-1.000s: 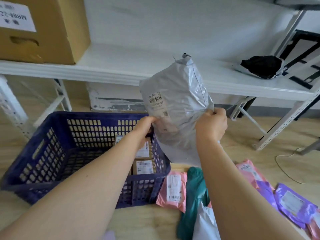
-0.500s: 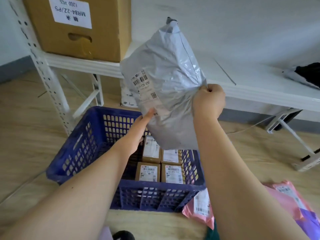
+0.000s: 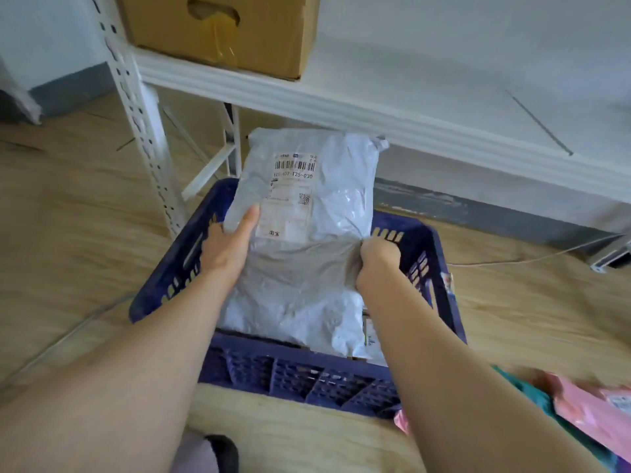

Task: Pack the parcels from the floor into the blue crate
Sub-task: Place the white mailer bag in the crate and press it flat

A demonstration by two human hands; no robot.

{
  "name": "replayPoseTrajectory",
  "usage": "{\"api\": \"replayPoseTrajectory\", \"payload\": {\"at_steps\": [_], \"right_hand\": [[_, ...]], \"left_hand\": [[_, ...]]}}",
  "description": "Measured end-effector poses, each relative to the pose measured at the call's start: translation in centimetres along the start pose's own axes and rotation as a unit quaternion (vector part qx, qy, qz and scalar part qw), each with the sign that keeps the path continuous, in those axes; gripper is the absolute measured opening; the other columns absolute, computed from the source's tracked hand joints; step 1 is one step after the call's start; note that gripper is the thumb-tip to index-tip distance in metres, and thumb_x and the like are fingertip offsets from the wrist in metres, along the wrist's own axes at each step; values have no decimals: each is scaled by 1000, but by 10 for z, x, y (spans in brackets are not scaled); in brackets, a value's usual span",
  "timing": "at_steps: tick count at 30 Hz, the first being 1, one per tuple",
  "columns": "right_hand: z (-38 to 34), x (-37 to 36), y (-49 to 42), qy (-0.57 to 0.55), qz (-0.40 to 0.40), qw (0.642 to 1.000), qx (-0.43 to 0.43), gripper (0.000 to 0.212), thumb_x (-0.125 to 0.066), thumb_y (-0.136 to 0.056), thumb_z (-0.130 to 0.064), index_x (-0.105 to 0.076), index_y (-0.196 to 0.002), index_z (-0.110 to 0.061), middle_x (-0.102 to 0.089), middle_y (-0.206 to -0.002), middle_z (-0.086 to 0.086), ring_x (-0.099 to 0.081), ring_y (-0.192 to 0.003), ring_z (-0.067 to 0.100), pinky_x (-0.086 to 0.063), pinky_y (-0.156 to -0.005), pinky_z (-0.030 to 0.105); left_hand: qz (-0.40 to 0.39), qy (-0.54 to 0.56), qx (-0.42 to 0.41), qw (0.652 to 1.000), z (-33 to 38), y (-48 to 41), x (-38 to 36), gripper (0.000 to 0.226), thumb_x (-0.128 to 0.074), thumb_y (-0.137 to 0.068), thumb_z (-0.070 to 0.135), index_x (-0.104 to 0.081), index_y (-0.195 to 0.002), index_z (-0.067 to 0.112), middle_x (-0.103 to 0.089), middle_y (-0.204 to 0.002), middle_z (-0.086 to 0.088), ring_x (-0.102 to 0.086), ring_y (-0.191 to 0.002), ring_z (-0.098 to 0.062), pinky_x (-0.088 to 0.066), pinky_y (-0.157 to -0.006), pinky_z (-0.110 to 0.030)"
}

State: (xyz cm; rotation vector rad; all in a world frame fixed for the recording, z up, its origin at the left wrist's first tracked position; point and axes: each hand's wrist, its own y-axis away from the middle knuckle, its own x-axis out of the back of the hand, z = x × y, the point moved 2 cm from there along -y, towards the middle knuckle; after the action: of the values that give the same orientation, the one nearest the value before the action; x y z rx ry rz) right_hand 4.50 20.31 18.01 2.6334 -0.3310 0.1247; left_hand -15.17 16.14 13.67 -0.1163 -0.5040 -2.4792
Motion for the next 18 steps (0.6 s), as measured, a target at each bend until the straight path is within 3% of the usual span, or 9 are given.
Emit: {"api": "replayPoseTrajectory", "payload": {"at_steps": [2,4,6,9,12,15,18], "right_hand": [[20,-20,2,42,-15,999,-22,40,-35,-99,-22,-51,-127,2,-50,-82,7,-44,-67,16,-41,-61,25],[29,-40,5,101,-55,993,-34,47,-36,-96,-37,-52,-121,-2,-57,-102,12,-51,-85,25,-40,-74,32],[34,-58,2,171,-98,980,-16,57,-38,-94,-43,-38,-137,-5,-50,-130,16,-50,-111,31,-36,-85,34],[52,-74,-10,226,-135,965,-20,66,-40,-96,-42,-20,-148,-7,-36,-147,15,-38,-133,33,-32,-104,36],[73,-81,-27,279,-166,944,-62,60,-41,-95,-38,-29,-144,-7,-44,-141,12,-45,-125,32,-38,-105,39],[90,-86,-40,308,-201,927,-73,48,-46,-94,-30,-39,-136,-7,-55,-113,7,-51,-96,23,-46,-88,36],[100,-92,-47,323,-208,920,-75,48,-51,-91,-27,-35,-134,-13,-55,-106,8,-52,-91,23,-47,-86,35]], "left_hand": [[12,-63,5,998,-16,-7,15,103,-53,-69,78,-28,-147,16,-35,-150,-7,-38,-135,-32,-34,-108,-45],[21,-116,9,993,-23,-13,24,98,-57,-71,73,-30,-145,15,-37,-147,-9,-41,-130,-34,-38,-104,-47],[52,-145,1,988,-26,-20,30,91,-61,-73,67,-34,-140,13,-39,-142,-12,-44,-126,-36,-41,-101,-49],[66,-213,-21,975,-27,-29,28,85,-60,-77,62,-32,-140,13,-35,-142,-15,-43,-125,-37,-41,-96,-47],[38,-310,-23,950,-35,-32,18,88,-61,-78,59,-26,-142,10,-29,-145,-18,-39,-129,-38,-40,-96,-47],[24,-364,-5,931,-49,-39,10,87,-64,-79,55,-26,-140,6,-29,-144,-22,-35,-131,-39,-39,-97,-46],[12,-387,45,921,-60,-51,8,92,-62,-80,56,-19,-144,5,-20,-149,-26,-32,-134,-42,-37,-100,-46]]}}
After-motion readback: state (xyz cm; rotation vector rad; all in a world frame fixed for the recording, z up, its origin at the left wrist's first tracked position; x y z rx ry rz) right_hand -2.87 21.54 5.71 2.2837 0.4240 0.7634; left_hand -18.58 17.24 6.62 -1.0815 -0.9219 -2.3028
